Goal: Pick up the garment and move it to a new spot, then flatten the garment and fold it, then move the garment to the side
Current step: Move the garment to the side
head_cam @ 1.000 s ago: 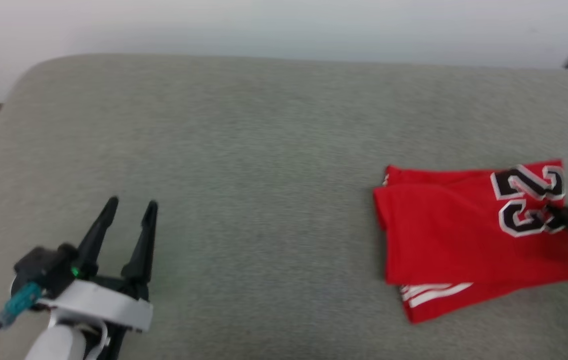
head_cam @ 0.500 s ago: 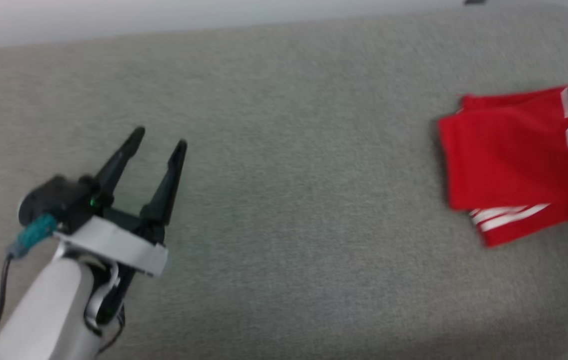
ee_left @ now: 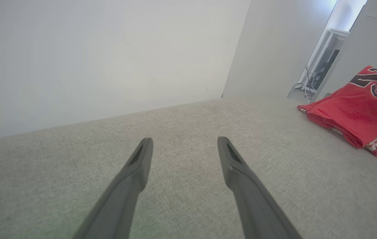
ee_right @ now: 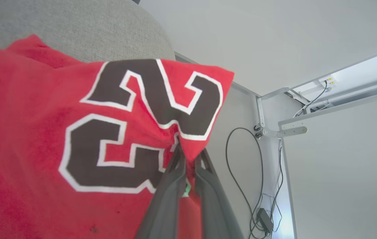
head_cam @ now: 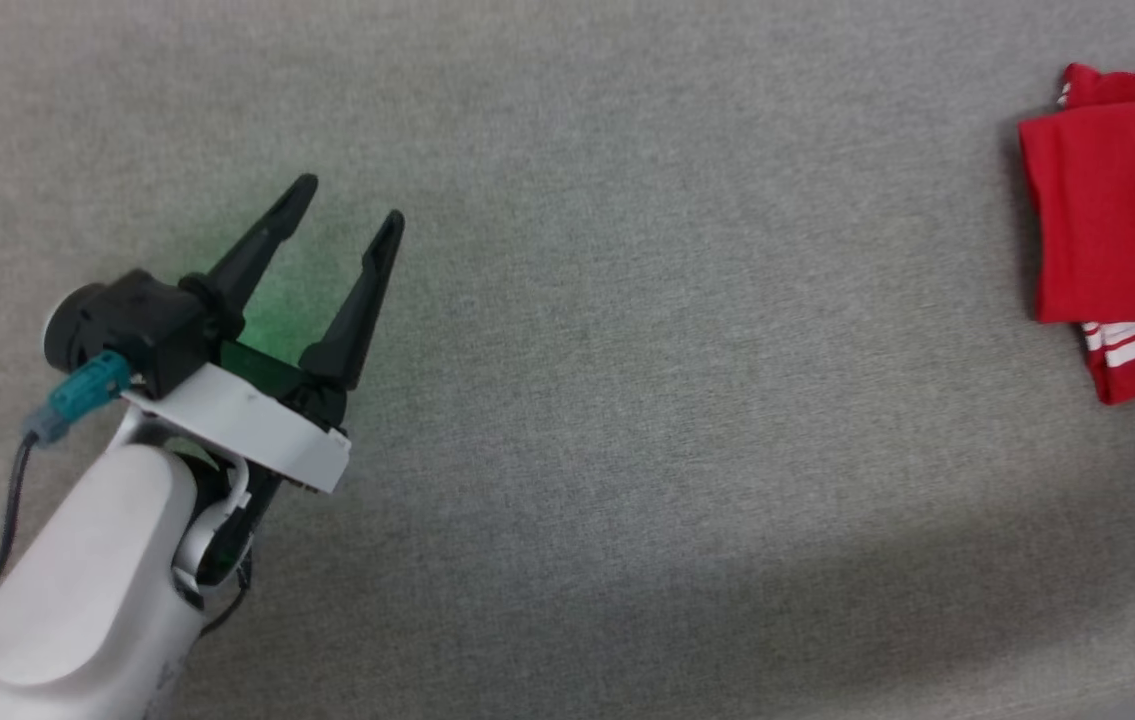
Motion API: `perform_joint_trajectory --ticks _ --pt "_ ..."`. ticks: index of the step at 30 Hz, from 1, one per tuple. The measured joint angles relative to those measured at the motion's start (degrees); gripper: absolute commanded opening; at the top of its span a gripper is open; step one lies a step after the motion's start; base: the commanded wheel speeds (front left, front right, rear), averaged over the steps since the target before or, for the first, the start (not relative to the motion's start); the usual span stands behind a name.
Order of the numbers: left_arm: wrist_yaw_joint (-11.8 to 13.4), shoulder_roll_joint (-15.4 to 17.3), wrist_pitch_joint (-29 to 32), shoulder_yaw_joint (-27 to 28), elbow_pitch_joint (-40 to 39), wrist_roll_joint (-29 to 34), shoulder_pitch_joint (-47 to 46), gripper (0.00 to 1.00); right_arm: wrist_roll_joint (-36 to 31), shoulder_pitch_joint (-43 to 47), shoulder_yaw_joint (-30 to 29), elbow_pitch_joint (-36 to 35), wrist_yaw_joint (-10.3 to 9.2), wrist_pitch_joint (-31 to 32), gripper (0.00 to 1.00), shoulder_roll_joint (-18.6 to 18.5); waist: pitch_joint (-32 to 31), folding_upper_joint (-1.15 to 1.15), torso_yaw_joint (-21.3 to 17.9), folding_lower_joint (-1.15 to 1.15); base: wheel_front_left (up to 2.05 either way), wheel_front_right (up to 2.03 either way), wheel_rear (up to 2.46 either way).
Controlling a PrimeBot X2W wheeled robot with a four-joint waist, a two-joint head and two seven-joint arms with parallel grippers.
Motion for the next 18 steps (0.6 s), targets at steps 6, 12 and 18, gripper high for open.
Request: perform_joint_trajectory --ticks 6,12,18 --pt "0.0 0.9 -0.3 -0.5 0.4 -0.4 -0.8 1.00 -2.1 -2.5 0.1 9.1 0.00 -4.2 0.00 3.9 2.3 0.00 0.6 0.00 0.00 0.00 0.00" --pt "0.0 1.1 -0.5 -0.6 0.5 -0.6 -1.0 1.00 -3.2 -4.0 0.4 16.1 0.00 -7.4 0.00 8.0 3.4 0.00 1.5 0.00 0.00 0.00 0.00" --pt "0.0 1.0 -0.8 -0.7 1.1 -1.0 -1.1 1.00 -2.8 -6.2 0.3 21.1 0.00 -9.9 0.08 9.3 3.2 0.00 2.0 0.00 0.00 0.00 0.00"
